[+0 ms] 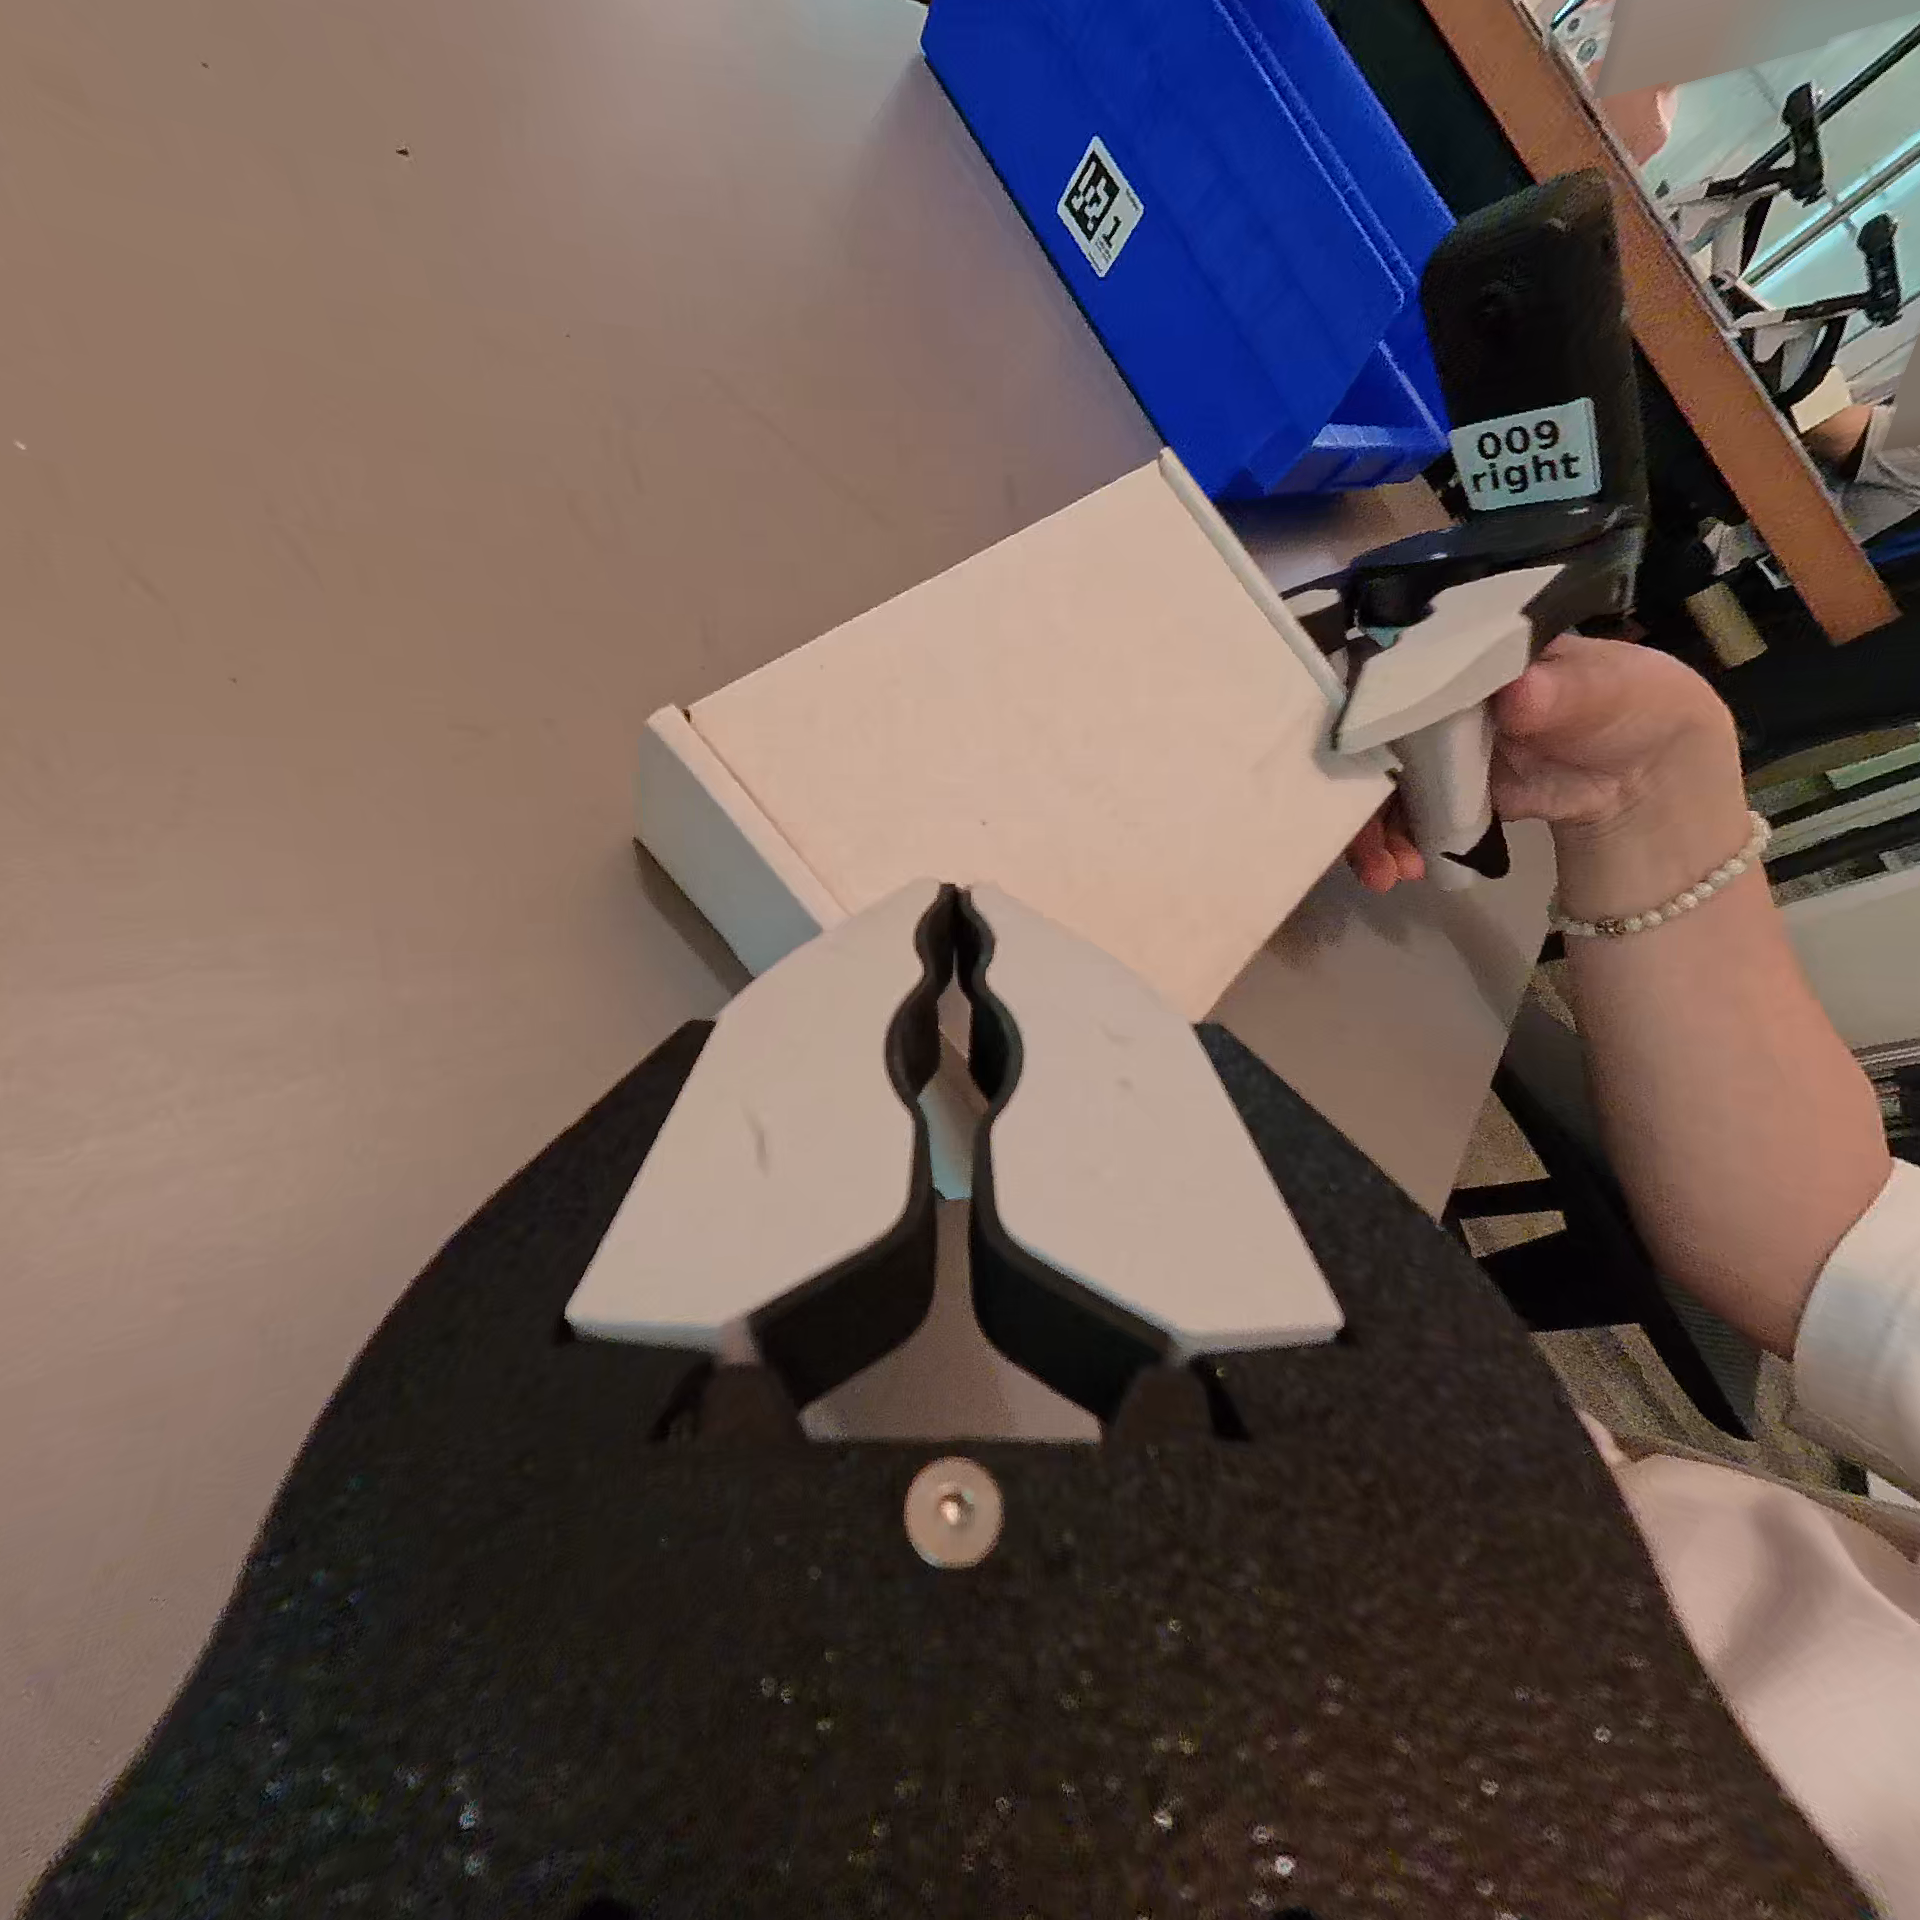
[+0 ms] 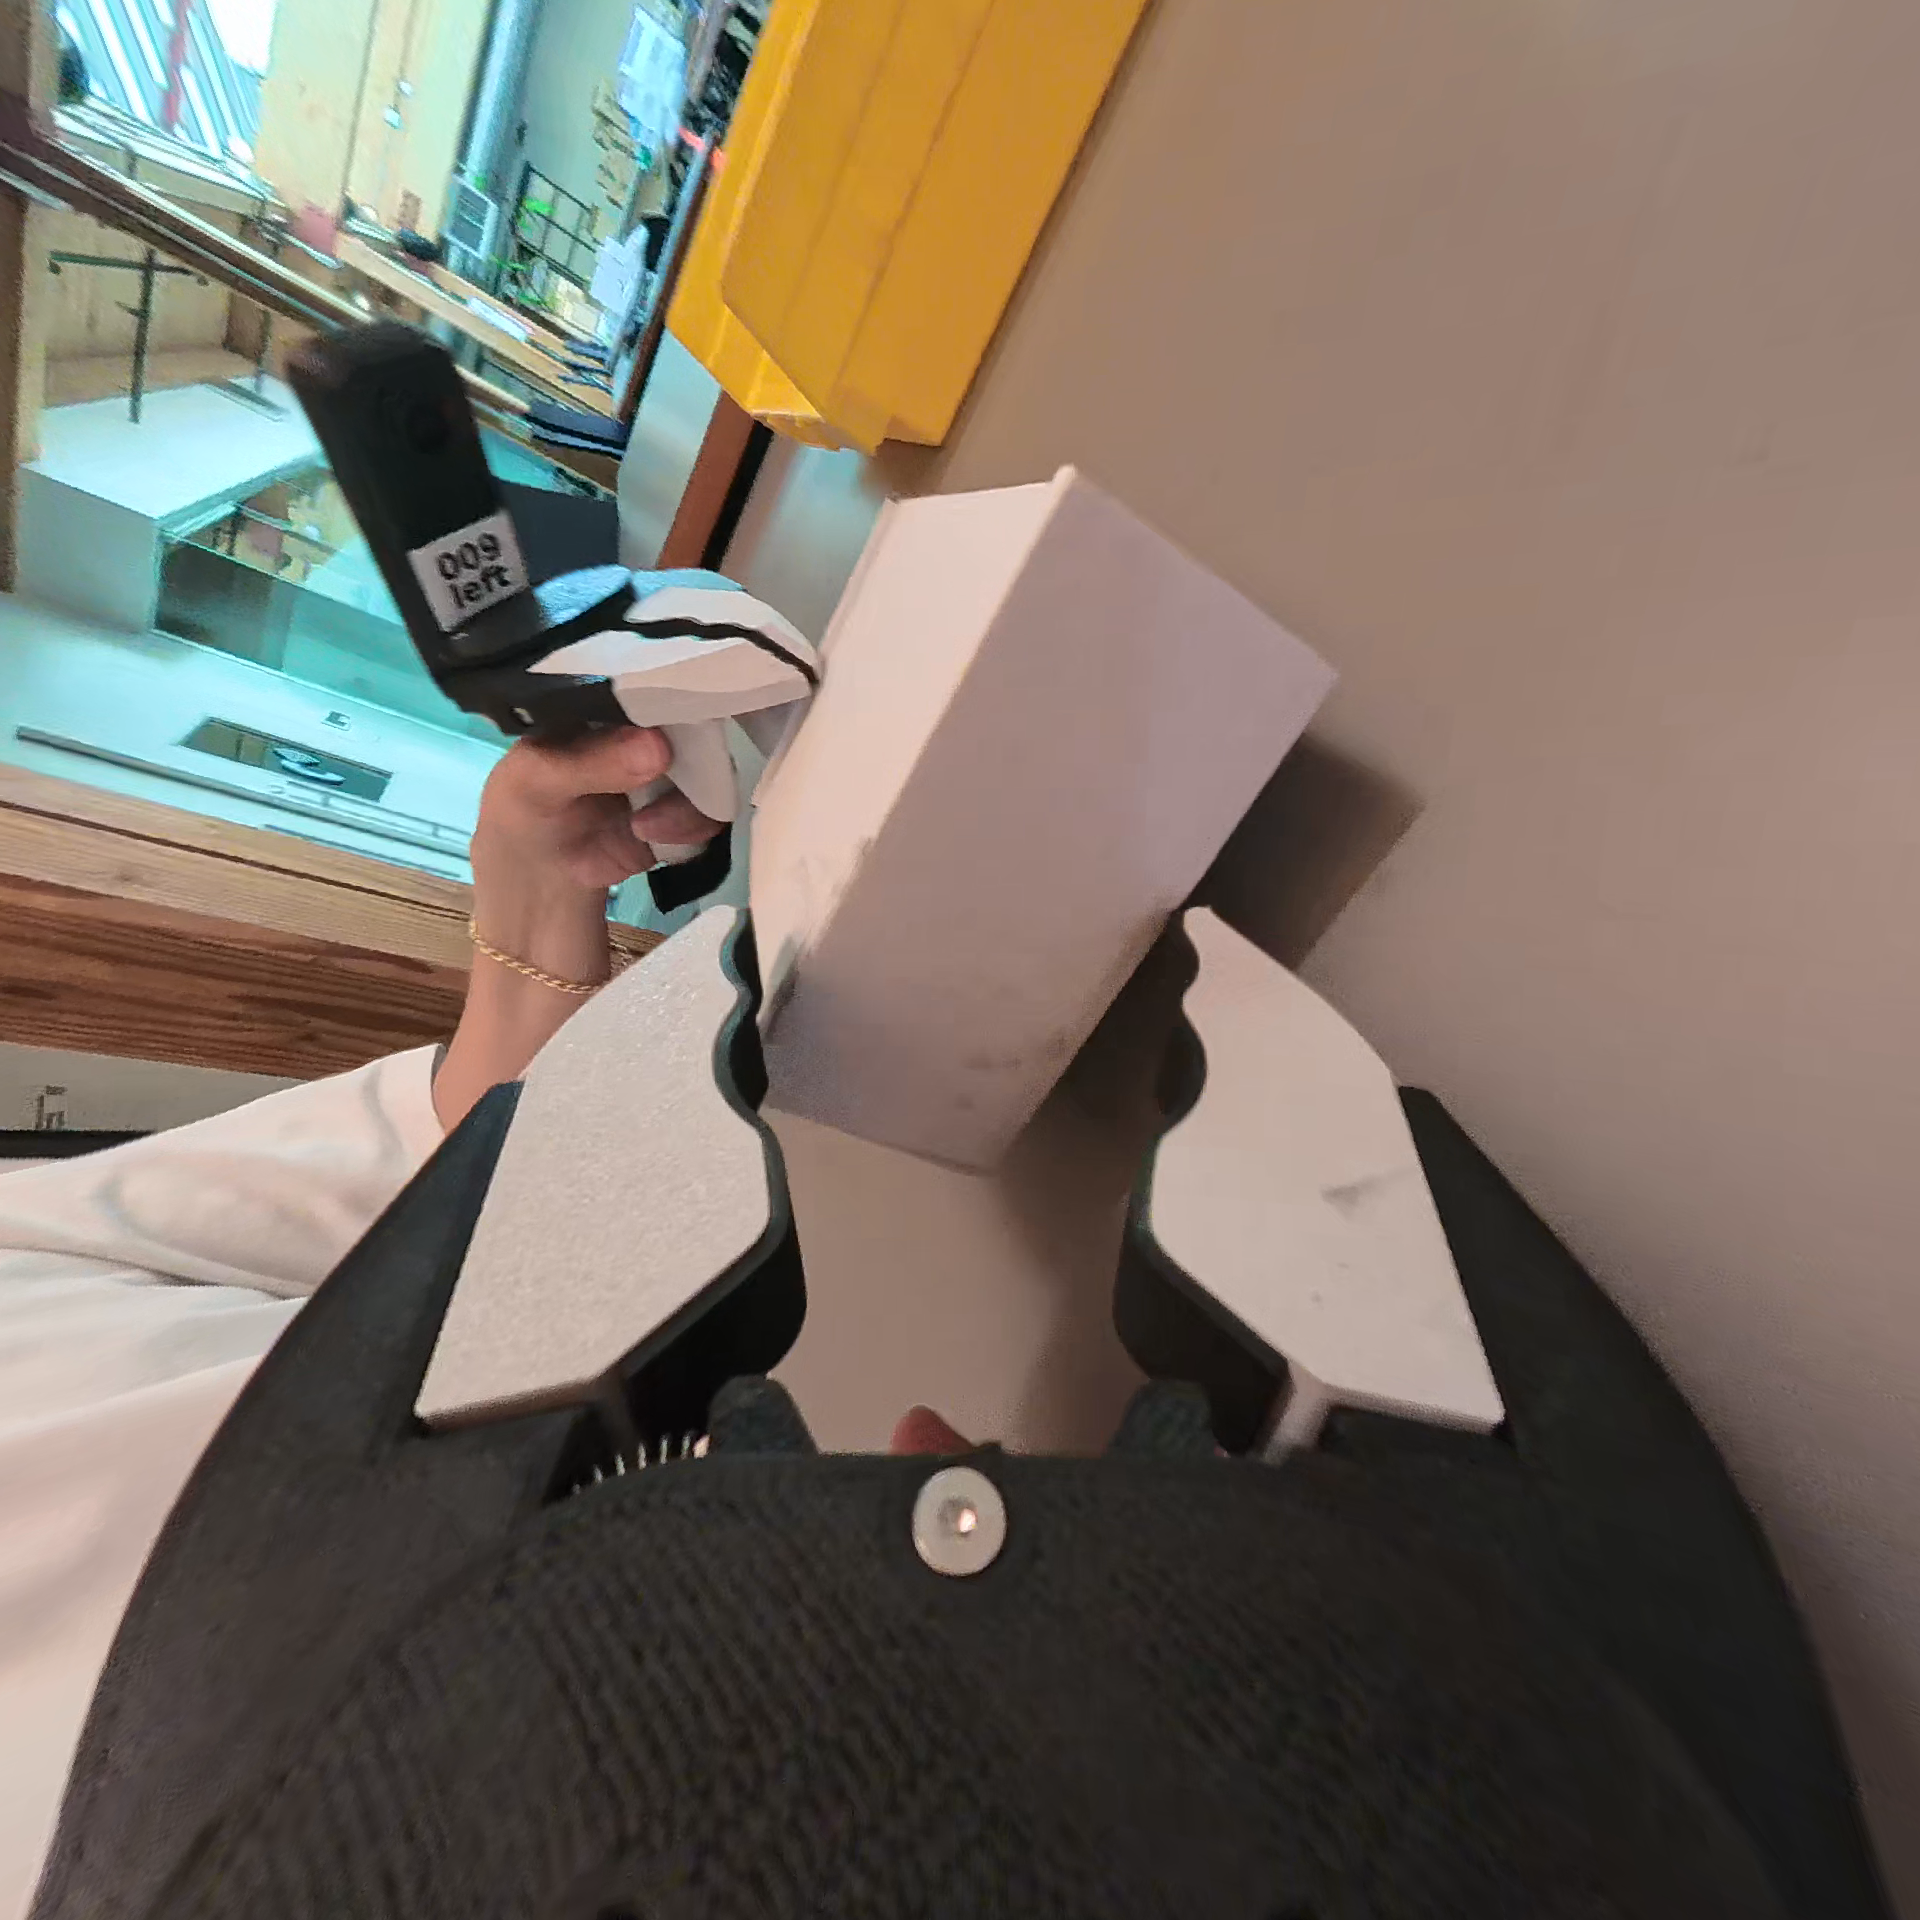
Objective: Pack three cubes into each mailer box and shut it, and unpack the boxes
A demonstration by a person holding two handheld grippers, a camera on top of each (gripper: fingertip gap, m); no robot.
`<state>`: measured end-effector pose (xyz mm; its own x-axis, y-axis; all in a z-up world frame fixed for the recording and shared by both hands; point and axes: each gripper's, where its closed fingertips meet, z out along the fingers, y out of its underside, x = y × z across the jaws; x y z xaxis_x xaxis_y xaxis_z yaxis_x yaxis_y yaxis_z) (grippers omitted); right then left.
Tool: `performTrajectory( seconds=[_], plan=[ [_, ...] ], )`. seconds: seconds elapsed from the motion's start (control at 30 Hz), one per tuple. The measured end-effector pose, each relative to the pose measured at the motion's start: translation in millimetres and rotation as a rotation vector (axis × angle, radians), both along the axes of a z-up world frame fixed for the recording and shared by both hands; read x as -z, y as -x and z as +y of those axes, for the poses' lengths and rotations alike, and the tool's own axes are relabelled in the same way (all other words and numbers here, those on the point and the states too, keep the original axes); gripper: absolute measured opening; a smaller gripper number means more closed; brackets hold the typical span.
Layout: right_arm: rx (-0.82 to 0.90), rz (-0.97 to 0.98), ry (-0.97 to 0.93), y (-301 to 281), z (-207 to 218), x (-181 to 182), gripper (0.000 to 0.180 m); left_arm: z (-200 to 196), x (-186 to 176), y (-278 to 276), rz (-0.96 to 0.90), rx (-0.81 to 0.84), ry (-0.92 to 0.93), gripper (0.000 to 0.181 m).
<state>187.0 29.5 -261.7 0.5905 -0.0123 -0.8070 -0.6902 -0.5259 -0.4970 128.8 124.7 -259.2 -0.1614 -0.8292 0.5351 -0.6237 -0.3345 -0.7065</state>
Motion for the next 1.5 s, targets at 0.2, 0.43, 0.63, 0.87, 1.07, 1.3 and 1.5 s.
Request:
performTrajectory(
  seconds=[0.2,0.43,0.63,0.87,1.07,1.3,1.5],
  plan=[
    [0.044,0.024,0.015,-3.0,12.4,3.4,0.07,3.5,0.1,2.8,-0.041,-0.004,-0.046,0.0],
    [0.083,0.032,-0.019,-3.6,22.1,1.3,0.07,7.4,-0.5,7.6,-0.148,0.025,-0.08,0.0],
    [0.059,0.05,-0.022,-4.2,22.5,3.0,0.069,4.8,-3.3,9.1,-0.222,0.046,-0.073,0.0],
    [0.058,0.164,-0.124,-13.1,16.9,-11.7,0.066,-9.8,-18.8,25.2,-0.365,0.171,-0.436,0.057],
    [0.124,0.195,-0.175,-33.9,5.8,-25.6,0.065,-28.0,-21.2,41.6,-0.585,0.32,-1.28,0.087],
    [0.163,0.316,-0.273,-41.3,5.1,-45.3,0.064,-79.8,-21.7,27.9,-0.853,0.374,-1.777,0.099],
    [0.181,0.419,-0.365,-45.0,2.1,-64.8,0.064,-112.9,-19.5,2.0,-0.957,0.383,-2.051,0.094]
  ],
)
